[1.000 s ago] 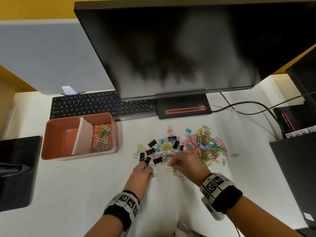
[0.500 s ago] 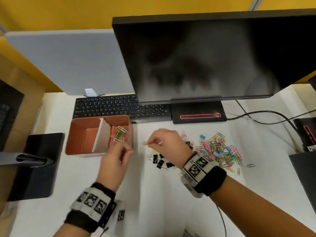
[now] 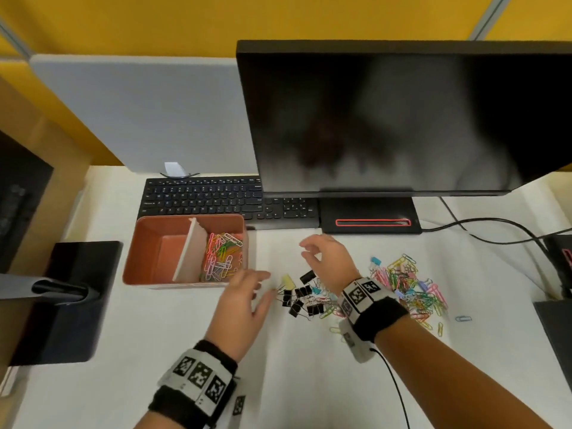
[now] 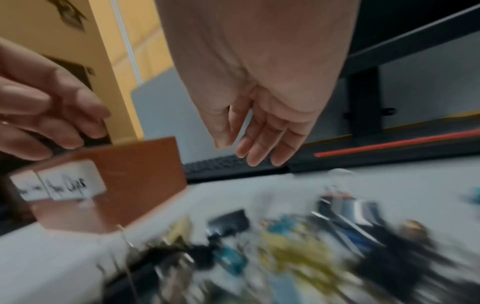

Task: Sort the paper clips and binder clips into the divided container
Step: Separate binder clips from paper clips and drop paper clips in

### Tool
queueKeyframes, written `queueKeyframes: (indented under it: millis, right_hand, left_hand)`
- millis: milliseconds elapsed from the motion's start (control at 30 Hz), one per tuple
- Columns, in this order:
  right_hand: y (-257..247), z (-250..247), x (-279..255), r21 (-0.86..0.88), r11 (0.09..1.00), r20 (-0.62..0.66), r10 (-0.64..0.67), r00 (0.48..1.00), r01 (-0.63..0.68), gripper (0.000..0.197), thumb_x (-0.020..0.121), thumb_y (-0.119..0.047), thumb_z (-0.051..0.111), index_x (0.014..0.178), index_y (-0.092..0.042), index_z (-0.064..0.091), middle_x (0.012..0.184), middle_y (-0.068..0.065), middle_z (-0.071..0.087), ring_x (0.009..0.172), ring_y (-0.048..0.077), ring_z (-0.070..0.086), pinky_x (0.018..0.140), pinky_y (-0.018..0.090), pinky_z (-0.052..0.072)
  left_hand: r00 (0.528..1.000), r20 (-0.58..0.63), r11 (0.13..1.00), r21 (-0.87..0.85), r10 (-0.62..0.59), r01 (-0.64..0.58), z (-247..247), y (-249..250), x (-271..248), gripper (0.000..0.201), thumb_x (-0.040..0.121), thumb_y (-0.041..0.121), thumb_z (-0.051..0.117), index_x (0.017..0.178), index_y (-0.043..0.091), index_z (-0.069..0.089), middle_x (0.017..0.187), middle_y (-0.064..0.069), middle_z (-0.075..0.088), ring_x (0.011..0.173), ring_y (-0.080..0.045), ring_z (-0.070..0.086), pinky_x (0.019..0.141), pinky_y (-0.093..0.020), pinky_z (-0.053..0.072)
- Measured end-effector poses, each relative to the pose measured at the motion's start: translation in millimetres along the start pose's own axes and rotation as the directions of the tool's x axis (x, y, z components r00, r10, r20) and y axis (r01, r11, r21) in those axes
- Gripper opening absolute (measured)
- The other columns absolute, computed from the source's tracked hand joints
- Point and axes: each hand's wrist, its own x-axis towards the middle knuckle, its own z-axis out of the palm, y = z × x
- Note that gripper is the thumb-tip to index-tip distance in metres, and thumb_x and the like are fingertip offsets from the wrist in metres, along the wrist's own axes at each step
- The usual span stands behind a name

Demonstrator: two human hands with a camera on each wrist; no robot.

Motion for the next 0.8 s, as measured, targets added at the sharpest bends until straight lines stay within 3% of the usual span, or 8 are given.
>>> queueKeyframes:
  millis: [100,200,400,467,533,567,700,800]
  right_hand:
    - [35.5,-3.2,-3.1,-0.145,0.988,0.058,0.069,0.996,-0.06,0.019,0.089,-0.023,0.054,0.107,-0.021,0.063,0.112,0.0,0.06,0.098,0.015,0.058,0.093,0.034,0.048]
    - [51.6,-5.4,-15.2,-0.272,0.962,0.135,0.077,0.988,-0.038,0.018,0.09,-0.027,0.055,0.103,-0.021,0.065,0.111,0.0,0.061,0.101,0.016,0.058,0.093,0.032,0.048]
    - [67.0,-7.9,-53.5,-0.251,0.967,0.148,-0.011,0.989,0.048,0.016,0.089,-0.028,0.057,0.094,-0.02,0.069,0.106,-0.004,0.059,0.095,0.011,0.054,0.091,0.029,0.048]
    - [70.8,-9.9,-54.4,-0.21,0.976,0.144,-0.029,0.989,0.06,0.017,0.088,-0.031,0.058,0.091,-0.019,0.07,0.104,-0.005,0.059,0.086,0.005,0.052,0.087,0.027,0.049]
    - [72.5,-12.0,-47.6,-0.176,0.983,0.098,-0.024,0.995,0.041,0.017,0.088,-0.029,0.058,0.097,-0.02,0.07,0.109,-0.004,0.06,0.078,-0.001,0.05,0.083,0.02,0.047]
    - [72.5,-12.7,-42.7,-0.166,0.986,0.073,-0.004,0.997,0.016,0.018,0.089,-0.028,0.058,0.102,-0.021,0.068,0.114,-0.003,0.06,0.082,0.0,0.052,0.084,0.019,0.046]
    - [65.3,-6.8,-23.8,-0.176,0.981,0.102,0.098,0.99,-0.079,0.03,0.088,-0.024,0.059,0.117,-0.02,0.059,0.131,-0.002,0.049,0.118,0.014,0.05,0.102,0.024,0.036]
    - [57.7,2.5,-13.1,-0.189,0.974,0.142,0.155,0.978,-0.127,0.025,0.088,-0.016,0.059,0.113,-0.016,0.06,0.124,0.003,0.05,0.107,0.017,0.055,0.093,0.025,0.043]
  left_hand:
    - [0.99,0.142,1.0,0.026,-0.02,0.017,43.6,-9.2,7.7,0.032,0.087,0.023,0.059,0.119,0.02,0.056,0.113,0.005,0.053,0.102,-0.007,0.05,0.094,-0.018,0.04]
    - [0.96,0.258,0.985,0.158,-0.104,0.064,70.9,-25.5,15.0,0.034,0.087,0.03,0.057,0.12,0.021,0.055,0.119,0.004,0.05,0.109,-0.017,0.048,0.098,-0.031,0.043]
    - [0.938,0.334,0.992,0.109,-0.093,0.06,78.5,-42.7,-1.2,0.011,0.084,0.029,0.063,0.082,0.022,0.07,0.127,0.002,0.047,0.119,-0.016,0.044,0.103,-0.033,0.039]
    - [0.946,0.313,0.996,0.067,-0.081,0.063,76.2,-44.9,-6.0,0.011,0.085,0.025,0.062,0.079,0.021,0.07,0.126,0.003,0.047,0.115,-0.016,0.046,0.102,-0.035,0.04]
    - [0.97,0.231,0.995,0.07,-0.079,0.064,73.5,-42.9,-4.3,0.01,0.085,0.018,0.059,0.091,0.021,0.066,0.125,0.003,0.046,0.111,-0.017,0.048,0.101,-0.033,0.04]
    - [0.98,0.183,0.994,0.082,-0.079,0.065,73.0,-41.0,-1.3,0.017,0.085,0.015,0.058,0.1,0.021,0.062,0.124,0.003,0.045,0.112,-0.017,0.047,0.102,-0.031,0.039]
    - [0.974,0.164,0.983,0.12,-0.159,0.141,77.7,-32.6,15.3,0.055,0.085,0.013,0.058,0.134,0.027,0.036,0.131,0.002,0.037,0.12,-0.016,0.039,0.104,-0.029,0.035]
    - [0.966,0.202,0.972,0.202,-0.162,0.12,85.5,-27.9,25.9,0.053,0.085,0.011,0.056,0.134,0.025,0.041,0.131,0.0,0.039,0.115,-0.017,0.039,0.1,-0.029,0.038]
